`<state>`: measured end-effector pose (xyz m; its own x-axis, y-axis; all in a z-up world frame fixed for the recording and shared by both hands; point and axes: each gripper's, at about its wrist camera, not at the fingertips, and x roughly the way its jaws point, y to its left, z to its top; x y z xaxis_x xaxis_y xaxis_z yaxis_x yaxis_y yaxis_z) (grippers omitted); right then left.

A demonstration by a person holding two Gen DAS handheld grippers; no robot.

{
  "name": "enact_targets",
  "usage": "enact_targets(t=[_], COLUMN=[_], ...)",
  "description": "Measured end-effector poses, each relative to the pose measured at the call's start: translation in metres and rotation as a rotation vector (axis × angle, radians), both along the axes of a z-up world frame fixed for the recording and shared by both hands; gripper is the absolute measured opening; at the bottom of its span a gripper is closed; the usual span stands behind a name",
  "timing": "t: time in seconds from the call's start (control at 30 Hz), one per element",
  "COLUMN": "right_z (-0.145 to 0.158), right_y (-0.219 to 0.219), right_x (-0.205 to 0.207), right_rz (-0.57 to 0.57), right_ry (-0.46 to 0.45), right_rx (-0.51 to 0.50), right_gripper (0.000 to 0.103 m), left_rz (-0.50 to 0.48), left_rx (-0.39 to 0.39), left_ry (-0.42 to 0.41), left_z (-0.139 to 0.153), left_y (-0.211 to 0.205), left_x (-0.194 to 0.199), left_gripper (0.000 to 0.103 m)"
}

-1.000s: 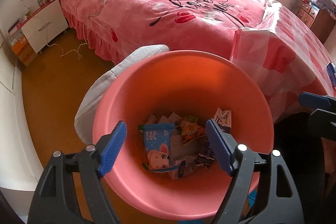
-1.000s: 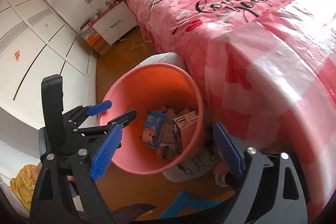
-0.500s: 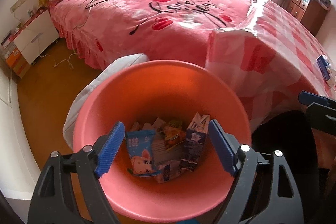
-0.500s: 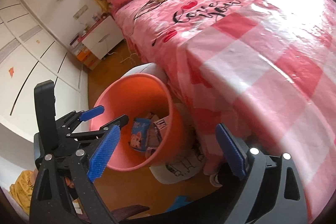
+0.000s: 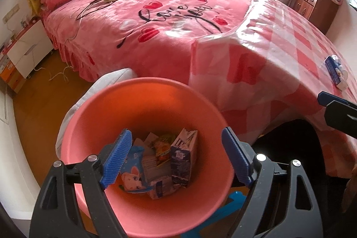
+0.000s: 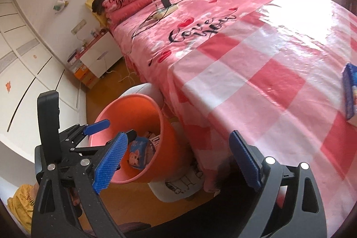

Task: Collect trash
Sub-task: 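Move both tools back over the bed toward the tissue pack and bottle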

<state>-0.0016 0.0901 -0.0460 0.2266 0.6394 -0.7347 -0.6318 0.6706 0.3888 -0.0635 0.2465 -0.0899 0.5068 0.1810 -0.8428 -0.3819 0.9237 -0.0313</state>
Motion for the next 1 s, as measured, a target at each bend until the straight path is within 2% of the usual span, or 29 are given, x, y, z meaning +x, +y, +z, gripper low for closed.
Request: enact_targets(t=[1.0], right_z=[0.013], right_y=[-0.091], right_x=[0.025], right_rz=[-0.224], right_ry=[-0.114], right_rx=[0.041], right_gripper=[0.091], left_rz=[-0.154], left_rx=[0.038], left_ry=[-0.021], left_z=[0.022], left_y=[-0.084], left_x=[0.047], left_gripper=[0.083])
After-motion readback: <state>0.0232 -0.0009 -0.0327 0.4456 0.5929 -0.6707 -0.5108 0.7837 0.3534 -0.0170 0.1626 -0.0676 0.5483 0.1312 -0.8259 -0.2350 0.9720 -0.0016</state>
